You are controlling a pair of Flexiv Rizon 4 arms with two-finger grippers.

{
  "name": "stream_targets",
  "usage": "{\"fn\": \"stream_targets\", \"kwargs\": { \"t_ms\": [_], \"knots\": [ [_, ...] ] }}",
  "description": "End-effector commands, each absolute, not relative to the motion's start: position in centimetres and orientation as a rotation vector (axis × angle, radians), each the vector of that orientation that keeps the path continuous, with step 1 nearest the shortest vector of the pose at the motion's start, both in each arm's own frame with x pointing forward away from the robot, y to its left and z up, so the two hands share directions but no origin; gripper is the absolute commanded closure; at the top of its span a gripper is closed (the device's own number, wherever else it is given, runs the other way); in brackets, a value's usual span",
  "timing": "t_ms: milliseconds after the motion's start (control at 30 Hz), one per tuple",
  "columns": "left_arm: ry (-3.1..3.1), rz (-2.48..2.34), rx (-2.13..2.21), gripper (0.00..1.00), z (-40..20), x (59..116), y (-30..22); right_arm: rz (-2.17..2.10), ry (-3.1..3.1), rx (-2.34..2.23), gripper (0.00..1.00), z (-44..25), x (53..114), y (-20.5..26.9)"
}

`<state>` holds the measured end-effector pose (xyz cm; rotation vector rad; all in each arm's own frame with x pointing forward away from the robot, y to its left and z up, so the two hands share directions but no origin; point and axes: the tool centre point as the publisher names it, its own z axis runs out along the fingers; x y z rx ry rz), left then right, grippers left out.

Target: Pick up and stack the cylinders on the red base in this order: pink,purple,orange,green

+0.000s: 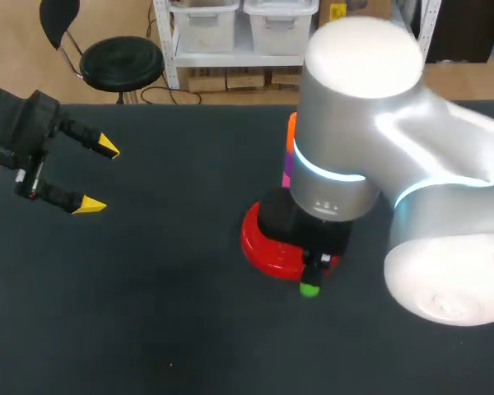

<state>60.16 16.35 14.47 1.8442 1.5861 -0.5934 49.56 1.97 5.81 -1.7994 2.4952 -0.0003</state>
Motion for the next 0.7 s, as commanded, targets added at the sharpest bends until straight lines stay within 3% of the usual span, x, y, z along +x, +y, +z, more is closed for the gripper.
{"fn": "stream_targets", "kwargs": {
  "t_ms": [33, 700],
  "knots": [
    [1.58, -0.592, 1.843, 0.0, 14.4, 60.1, 16.5, -0.053, 2.465, -1.774, 1.0, 9.1, 49.4, 0.6],
    [1.58, -0.592, 1.843, 0.0, 14.4, 60.1, 16.5, -0.16, 2.344, -1.808, 1.0, 22.8, 55.6, -0.6]
  ]
}}
